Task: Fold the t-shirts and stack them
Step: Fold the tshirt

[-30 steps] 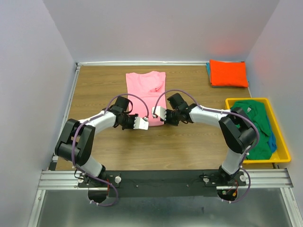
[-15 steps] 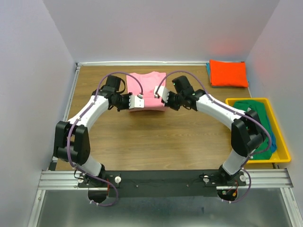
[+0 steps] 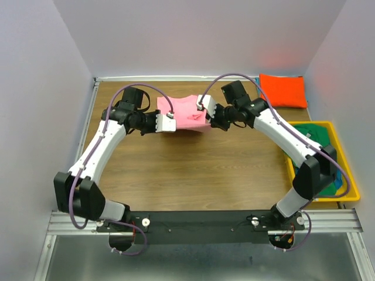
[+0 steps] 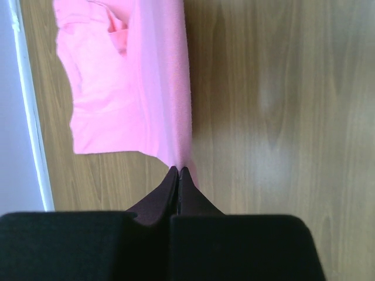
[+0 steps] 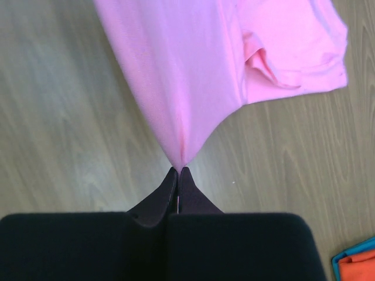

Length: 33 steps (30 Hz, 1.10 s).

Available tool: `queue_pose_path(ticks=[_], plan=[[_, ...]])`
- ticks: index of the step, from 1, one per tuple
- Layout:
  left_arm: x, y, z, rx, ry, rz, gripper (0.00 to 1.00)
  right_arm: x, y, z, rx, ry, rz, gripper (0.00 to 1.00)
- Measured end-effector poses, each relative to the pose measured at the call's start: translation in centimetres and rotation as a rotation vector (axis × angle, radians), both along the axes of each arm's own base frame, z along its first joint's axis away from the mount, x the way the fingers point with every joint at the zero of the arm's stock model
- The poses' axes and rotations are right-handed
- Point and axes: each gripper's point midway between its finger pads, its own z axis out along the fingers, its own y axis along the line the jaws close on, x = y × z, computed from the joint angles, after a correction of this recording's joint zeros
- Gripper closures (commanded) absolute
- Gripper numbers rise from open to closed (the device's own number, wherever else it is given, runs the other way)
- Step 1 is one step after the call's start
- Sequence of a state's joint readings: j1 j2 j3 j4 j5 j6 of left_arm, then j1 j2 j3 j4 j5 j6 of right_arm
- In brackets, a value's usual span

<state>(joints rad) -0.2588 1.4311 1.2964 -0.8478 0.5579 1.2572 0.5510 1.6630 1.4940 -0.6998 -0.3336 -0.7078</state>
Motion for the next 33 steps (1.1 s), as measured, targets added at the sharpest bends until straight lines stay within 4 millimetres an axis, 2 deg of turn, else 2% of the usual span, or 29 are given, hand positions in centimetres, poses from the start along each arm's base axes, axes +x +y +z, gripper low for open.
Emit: queue_pose_path(ticks=[2, 5, 7, 10, 12, 13, 18, 23, 26, 31, 33], plan=[[-1.5, -0.1, 1.2, -0.012, -0.003, -0.013, 1.0, -1.7, -0.2, 0.7, 0.005, 0.019, 0.021, 0.99], [-4.1, -0.4, 3.1, -0.038, -0.012, -0.047, 1.0, -5.8, -0.7, 2.6, 0.022, 0.042, 0.064, 0.99], [-5.7, -0.5, 3.9, -0.053, -0.007, -0.059, 1.0, -7.4, -0.8, 4.0, 0.044, 0.05, 0.078, 0.99], [-6.9, -0.4, 4.5, -0.07, 0.009, -0.058, 1.0, -8.3, -1.0, 5.0, 0.059, 0.066, 0.079, 1.0], [-6.9, -0.4, 4.4, -0.071, 0.023, -0.05, 1.0, -8.0, -0.9, 5.0, 0.052, 0.074, 0.079, 0.99], [-6.7, -0.5, 4.2, -0.07, 0.032, -0.046, 1.0, -7.7, -0.7, 4.4, 0.041, 0.09, 0.079, 1.0], [-3.9, -0.9, 2.2, -0.051, 0.092, -0.021, 1.0, -5.3, -0.7, 0.3, -0.03, 0.164, 0.072, 0.99], [-0.2, -1.9, -1.0, -0.035, 0.149, -0.019, 1.0, -2.1, -2.9, -4.1, -0.083, 0.23, 0.029, 0.99], [1.8, -2.6, -2.8, -0.031, 0.178, -0.021, 1.0, -0.8, -4.0, -5.5, -0.086, 0.248, 0.011, 0.99], [4.9, -3.5, -5.0, -0.029, 0.19, -0.022, 1.0, 0.5, -4.6, -6.3, -0.081, 0.234, 0.003, 0.99], [5.7, -3.8, -6.2, -0.026, 0.199, -0.022, 1.0, 1.2, -4.8, -7.4, -0.085, 0.243, -0.004, 1.0]])
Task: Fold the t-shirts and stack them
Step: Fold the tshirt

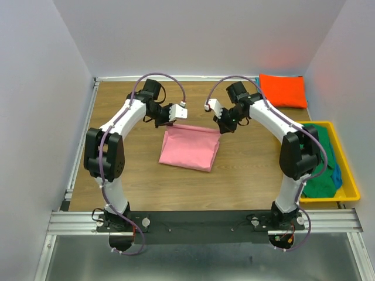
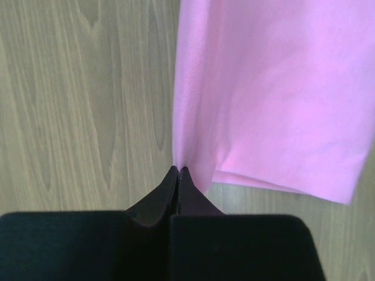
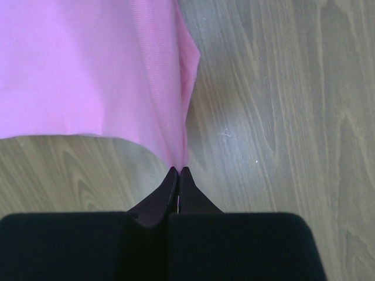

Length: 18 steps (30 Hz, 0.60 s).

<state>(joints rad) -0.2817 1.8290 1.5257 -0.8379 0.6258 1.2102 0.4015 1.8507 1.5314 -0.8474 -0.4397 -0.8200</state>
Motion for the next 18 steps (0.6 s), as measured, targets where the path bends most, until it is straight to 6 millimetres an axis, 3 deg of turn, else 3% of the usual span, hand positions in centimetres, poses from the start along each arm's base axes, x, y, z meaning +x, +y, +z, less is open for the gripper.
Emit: queue_pose_path(ticks=[7, 10, 12, 13, 14, 15, 16, 17, 18], plan=[[1.6, -0.4, -4.3, 0.008, 0.053, 0.028, 1.0, 1.4, -0.4, -6.7, -0.048, 0.1, -0.026, 0.99], [2.2, -0.6, -4.8, 0.003, 0.058, 0.052, 0.98, 2.4, -0.3, -8.1, -0.063, 0.106, -0.044, 0.99], [2.6, -0.6, -4.7, -0.002, 0.056, 0.078, 0.92, 3.7, -0.1, -8.2, -0.063, 0.087, -0.067, 0.99], [2.8, -0.5, -4.6, -0.004, 0.055, 0.09, 0.81, 4.4, -0.1, -7.9, -0.061, 0.073, -0.08, 0.94], [3.2, -0.4, -4.4, -0.005, 0.052, 0.112, 0.77, 5.2, 0.1, -7.5, -0.057, 0.054, -0.091, 0.89], [3.4, -0.3, -4.3, -0.008, 0.052, 0.129, 0.65, 6.2, 0.2, -7.0, -0.051, 0.028, -0.108, 0.81], [3.7, -0.1, -4.0, -0.011, 0.055, 0.153, 0.52, 6.7, 0.2, -6.6, -0.05, 0.014, -0.119, 0.67], [4.4, 0.3, -3.4, -0.019, 0.052, 0.192, 0.47, 7.3, 0.0, -6.1, -0.055, -0.004, -0.144, 0.41], [4.9, 0.6, -3.1, -0.028, 0.051, 0.216, 0.46, 8.3, -0.2, -5.4, -0.061, -0.037, -0.163, 0.28]])
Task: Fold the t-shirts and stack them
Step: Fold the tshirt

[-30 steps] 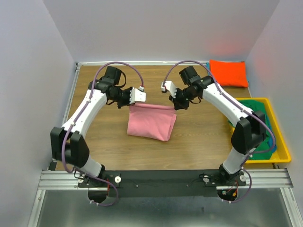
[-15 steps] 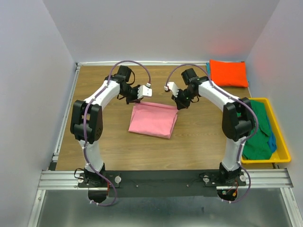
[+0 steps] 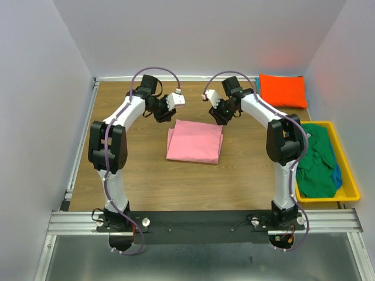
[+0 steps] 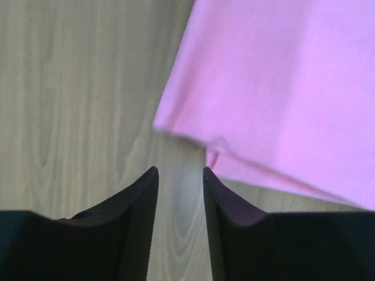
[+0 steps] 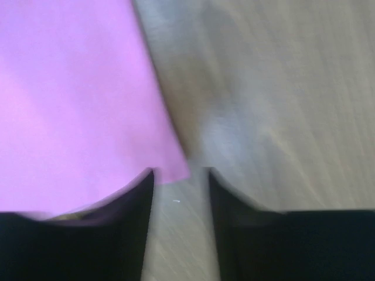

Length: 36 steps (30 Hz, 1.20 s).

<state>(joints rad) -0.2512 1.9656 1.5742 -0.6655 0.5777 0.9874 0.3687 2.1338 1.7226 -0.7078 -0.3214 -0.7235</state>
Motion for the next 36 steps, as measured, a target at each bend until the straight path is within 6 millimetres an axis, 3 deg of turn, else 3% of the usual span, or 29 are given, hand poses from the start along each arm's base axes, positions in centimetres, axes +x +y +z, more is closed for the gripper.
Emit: queue_pose_path(ticks=[1, 4, 5, 7, 11, 14, 15, 18, 22, 23, 27, 29, 32, 36], plan=[[0.9, 0.7, 0.7, -0.019, -0.002, 0.052, 0.44, 0.9, -0.2, 0.7, -0.003, -0.026, -0.032, 0.22], [2.2, 2.7, 2.3, -0.07, -0.001, 0.169, 0.35, 2.4, -0.5, 2.4, 0.009, -0.065, -0.117, 0.19], [2.0, 3.0, 3.0, -0.114, 0.02, 0.21, 0.33, 2.6, -0.5, 3.0, 0.021, -0.072, -0.141, 0.18], [1.1, 3.6, 4.0, -0.184, 0.053, 0.27, 0.18, 2.2, -0.3, 4.4, 0.071, -0.054, -0.216, 0.18], [-3.2, 1.3, 5.3, -0.358, 0.18, 0.337, 0.12, -1.0, 1.6, 8.0, 0.26, 0.041, -0.287, 0.17], [-6.6, -2.1, 5.4, -0.463, 0.311, 0.324, 0.09, -5.9, 3.6, 9.3, 0.423, 0.228, -0.289, 0.16], [-7.8, -3.3, 5.0, -0.488, 0.359, 0.307, 0.07, -6.7, 4.0, 9.4, 0.446, 0.264, -0.291, 0.16], [-12.1, -5.8, 2.7, -0.533, 0.561, 0.281, 0.05, -11.5, 5.4, 7.9, 0.534, 0.495, -0.303, 0.15], [-15.1, -6.4, -0.2, -0.554, 0.776, 0.32, 0.05, -16.6, 6.6, 4.4, 0.564, 0.815, -0.385, 0.14], [-15.5, -6.4, -0.7, -0.553, 0.805, 0.33, 0.04, -17.1, 6.9, 3.9, 0.566, 0.858, -0.397, 0.14], [-16.1, -6.1, -3.9, -0.547, 0.919, 0.402, 0.04, -18.2, 7.6, 1.2, 0.552, 0.986, -0.46, 0.14], [-15.8, -5.8, -4.2, -0.58, 0.966, 0.409, 0.04, -18.3, 7.3, -0.5, 0.537, 1.043, -0.502, 0.15], [-14.7, -4.4, -4.2, -0.649, 1.042, 0.437, 0.04, -17.6, 6.7, -0.9, 0.567, 1.107, -0.534, 0.16], [-14.0, -3.1, -4.1, -0.696, 1.085, 0.46, 0.04, -15.2, 5.5, -0.9, 0.598, 1.087, -0.574, 0.16]])
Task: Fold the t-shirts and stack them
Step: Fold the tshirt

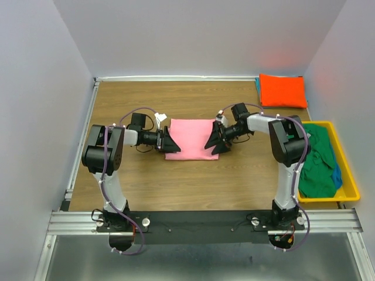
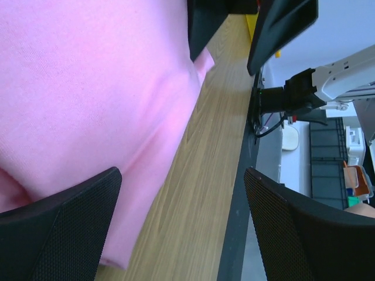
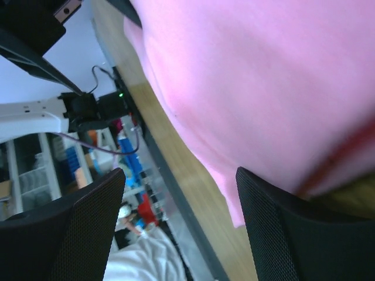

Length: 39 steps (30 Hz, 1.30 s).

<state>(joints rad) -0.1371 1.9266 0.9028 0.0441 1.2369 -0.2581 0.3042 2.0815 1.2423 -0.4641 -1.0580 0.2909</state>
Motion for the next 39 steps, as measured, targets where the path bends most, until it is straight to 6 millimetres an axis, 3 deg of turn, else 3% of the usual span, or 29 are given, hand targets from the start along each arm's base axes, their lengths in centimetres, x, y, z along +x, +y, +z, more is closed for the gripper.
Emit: queue_pose_path(ticks=[6, 9, 13, 15, 17, 19, 21, 24, 26, 28, 34, 37, 39], plan=[[-0.1, 0.7, 0.6, 0.052, -0.076, 0.007, 0.04, 2.9, -0.9, 1.4, -0.024, -0.15, 0.016, 0.16], [0.7, 1.2, 2.7, 0.096, -0.159, 0.031, 0.05, 4.1, -0.8, 3.7, -0.01, -0.237, 0.029, 0.15], [5.4, 0.8, 8.3, 0.09, -0.367, 0.073, 0.06, 8.4, 0.1, 9.0, 0.021, -0.449, 0.024, 0.17], [7.7, 0.6, 9.9, 0.08, -0.429, 0.091, 0.06, 9.8, 0.5, 10.6, 0.036, -0.51, 0.02, 0.17], [9.4, 0.4, 9.9, 0.076, -0.433, 0.109, 0.06, 11.7, 1.1, 11.7, 0.052, -0.567, 0.005, 0.18], [10.9, 0.2, 8.4, 0.075, -0.392, 0.128, 0.07, 13.3, 1.5, 11.1, 0.058, -0.582, -0.01, 0.19], [11.8, 0.1, 6.3, 0.081, -0.34, 0.146, 0.08, 14.5, 1.9, 9.3, 0.052, -0.56, -0.023, 0.19], [12.6, 0.1, 2.0, 0.099, -0.217, 0.18, 0.09, 15.6, 2.0, 4.0, 0.015, -0.467, -0.043, 0.2], [12.8, 0.2, 0.4, 0.101, -0.167, 0.196, 0.1, 15.6, 1.9, 0.8, -0.017, -0.402, -0.052, 0.2], [13.4, 0.5, 0.5, 0.087, -0.157, 0.212, 0.1, 15.6, 2.1, 0.2, 0.009, -0.365, -0.053, 0.2], [16.5, 3.2, 1.2, 0.108, -0.196, 0.305, 0.02, 18.8, 1.9, 0.5, -0.038, -0.462, -0.088, 0.2], [18.5, 4.6, 2.5, 0.148, -0.262, 0.334, 0.01, 20.2, 1.6, 1.1, -0.06, -0.511, -0.107, 0.17], [19.8, 5.3, 4.4, 0.182, -0.343, 0.344, 0.02, 21.0, 1.3, 2.1, -0.064, -0.546, -0.12, 0.15]])
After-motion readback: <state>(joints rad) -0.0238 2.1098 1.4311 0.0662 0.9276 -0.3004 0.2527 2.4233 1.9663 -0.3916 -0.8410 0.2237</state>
